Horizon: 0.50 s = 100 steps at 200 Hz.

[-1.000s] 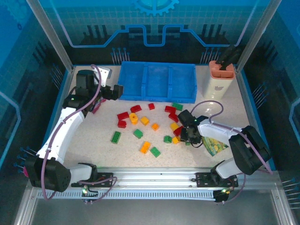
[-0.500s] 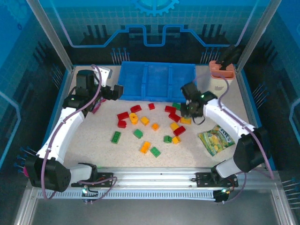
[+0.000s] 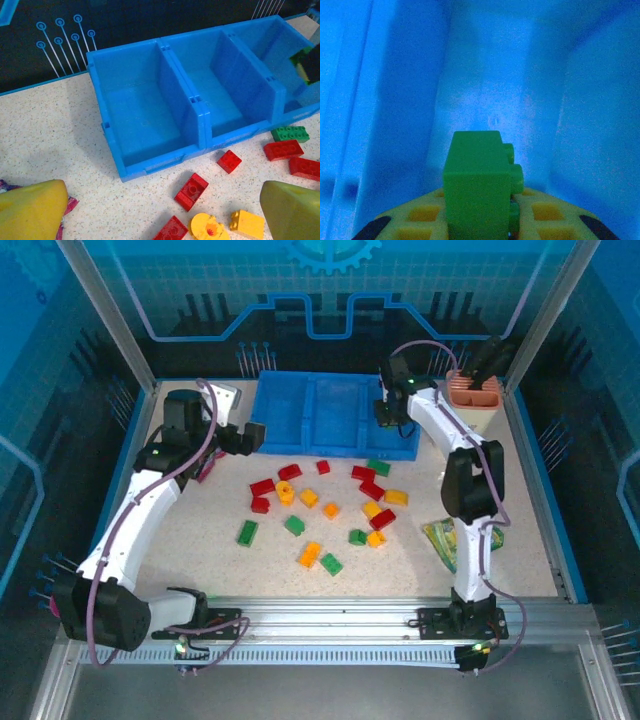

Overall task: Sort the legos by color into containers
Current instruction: Place the lego in the container.

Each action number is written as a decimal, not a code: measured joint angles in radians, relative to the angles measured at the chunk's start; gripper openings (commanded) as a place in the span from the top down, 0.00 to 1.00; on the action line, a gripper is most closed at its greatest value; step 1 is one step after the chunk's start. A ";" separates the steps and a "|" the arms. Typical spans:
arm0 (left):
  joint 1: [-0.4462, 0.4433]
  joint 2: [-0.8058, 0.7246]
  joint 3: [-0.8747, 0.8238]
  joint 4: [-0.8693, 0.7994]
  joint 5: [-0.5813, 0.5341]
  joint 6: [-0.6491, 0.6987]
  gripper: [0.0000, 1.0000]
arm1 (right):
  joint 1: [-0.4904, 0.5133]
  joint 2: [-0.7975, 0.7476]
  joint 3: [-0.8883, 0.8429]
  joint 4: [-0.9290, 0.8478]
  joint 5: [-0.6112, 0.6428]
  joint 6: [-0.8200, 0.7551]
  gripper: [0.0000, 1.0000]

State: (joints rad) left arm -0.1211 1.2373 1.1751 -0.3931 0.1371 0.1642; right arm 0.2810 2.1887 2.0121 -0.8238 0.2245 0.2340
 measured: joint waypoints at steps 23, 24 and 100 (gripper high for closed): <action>-0.001 0.000 0.000 -0.005 0.000 0.000 0.01 | -0.008 0.111 0.138 0.000 -0.012 -0.017 0.79; -0.001 0.000 0.000 -0.005 0.000 0.000 0.01 | -0.008 0.114 0.142 0.000 -0.013 -0.019 0.79; -0.003 0.021 0.000 -0.011 0.007 0.000 0.01 | -0.007 0.159 0.183 -0.043 -0.027 -0.046 0.51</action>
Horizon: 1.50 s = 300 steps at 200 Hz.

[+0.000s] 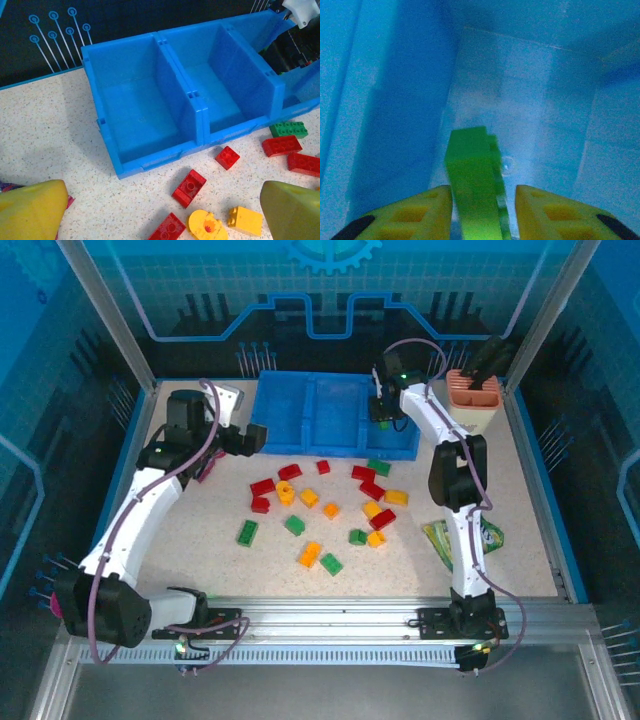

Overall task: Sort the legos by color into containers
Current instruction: Place the lego in the container, then pick up the lego from the center of the table.

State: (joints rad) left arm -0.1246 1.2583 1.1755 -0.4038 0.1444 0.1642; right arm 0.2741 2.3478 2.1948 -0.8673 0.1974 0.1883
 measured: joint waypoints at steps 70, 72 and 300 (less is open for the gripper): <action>-0.001 0.037 0.000 -0.011 0.013 0.000 0.01 | 0.058 -0.533 -0.547 0.019 0.004 0.067 0.44; -0.002 0.037 0.000 -0.011 0.014 0.000 0.01 | 0.061 -0.548 -0.562 0.018 0.005 0.071 0.44; -0.024 0.045 0.000 -0.011 0.029 0.005 0.01 | -0.001 -0.620 -0.953 0.103 -0.183 -0.518 0.30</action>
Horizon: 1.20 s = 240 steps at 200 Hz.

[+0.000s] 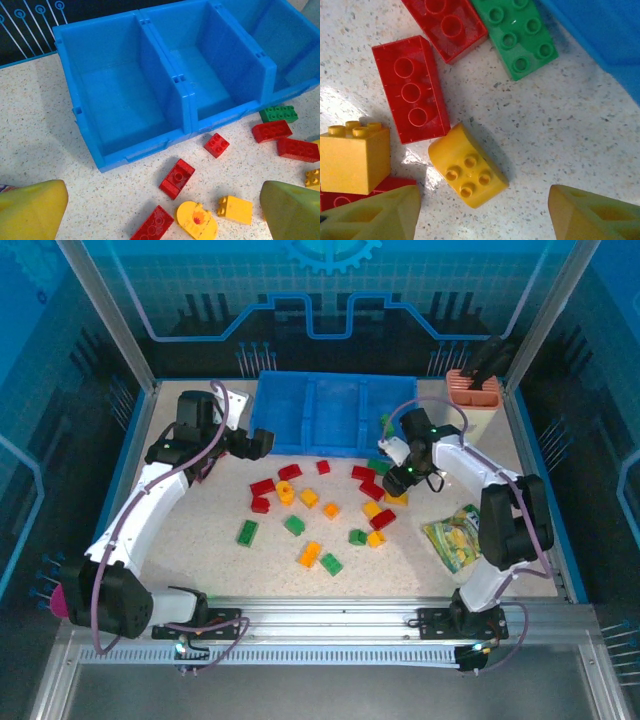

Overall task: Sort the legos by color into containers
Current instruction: Pick up the lego from the center of the table.

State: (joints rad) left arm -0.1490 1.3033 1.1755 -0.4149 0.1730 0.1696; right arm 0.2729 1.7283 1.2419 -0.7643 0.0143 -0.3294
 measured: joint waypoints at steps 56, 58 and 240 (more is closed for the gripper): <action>0.000 -0.005 0.000 0.000 0.000 0.017 0.01 | 0.037 0.107 0.000 -0.001 0.004 -0.017 0.28; 0.000 -0.005 0.000 0.000 0.000 0.018 0.01 | 0.037 0.109 0.000 -0.001 0.004 -0.017 0.28; 0.000 -0.008 -0.003 0.000 -0.023 0.043 0.01 | 0.036 0.142 0.003 -0.042 0.098 0.062 0.79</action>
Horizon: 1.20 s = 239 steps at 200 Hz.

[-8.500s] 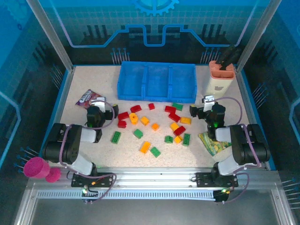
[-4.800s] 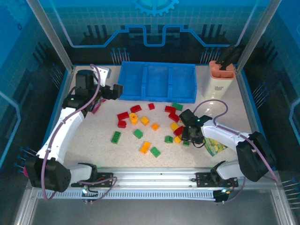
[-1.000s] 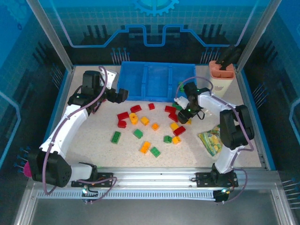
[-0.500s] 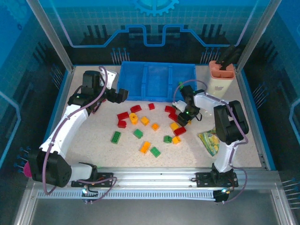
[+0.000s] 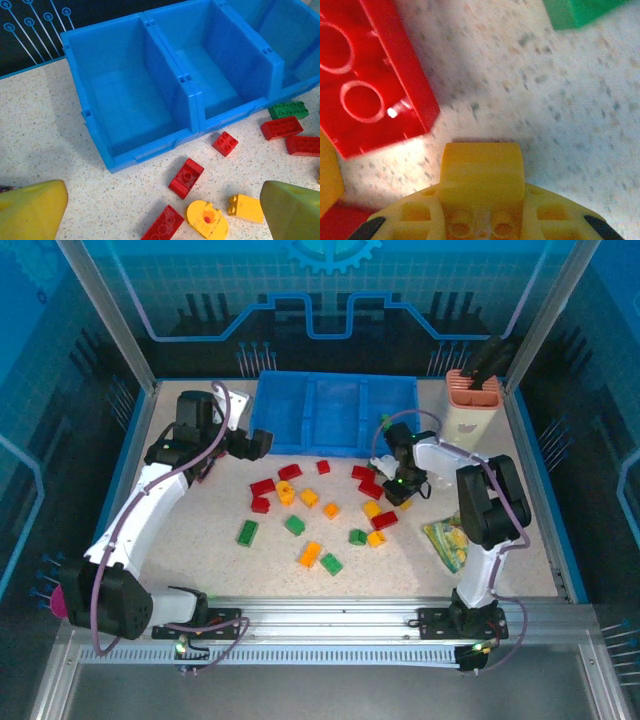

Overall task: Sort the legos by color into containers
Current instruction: Pick up the lego from the center of the table, then place the lego in the container.

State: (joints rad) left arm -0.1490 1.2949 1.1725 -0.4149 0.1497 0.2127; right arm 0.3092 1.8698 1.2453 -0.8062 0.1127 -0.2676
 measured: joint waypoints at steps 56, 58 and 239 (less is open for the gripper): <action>0.000 -0.034 -0.004 0.000 -0.003 -0.001 0.01 | 0.049 -0.076 0.298 -0.115 -0.016 0.095 0.77; 0.000 -0.036 -0.004 0.000 -0.003 -0.001 0.01 | 0.053 -0.074 0.312 -0.115 -0.017 0.097 0.77; 0.000 -0.081 -0.015 0.001 -0.026 0.000 0.01 | 0.180 0.639 1.189 -0.069 0.042 0.194 0.66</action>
State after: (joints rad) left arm -0.1490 1.2140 1.1572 -0.4141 0.1234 0.2127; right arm 0.4896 2.5084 2.4348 -0.8749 0.1547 -0.0738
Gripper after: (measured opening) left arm 0.994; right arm 0.329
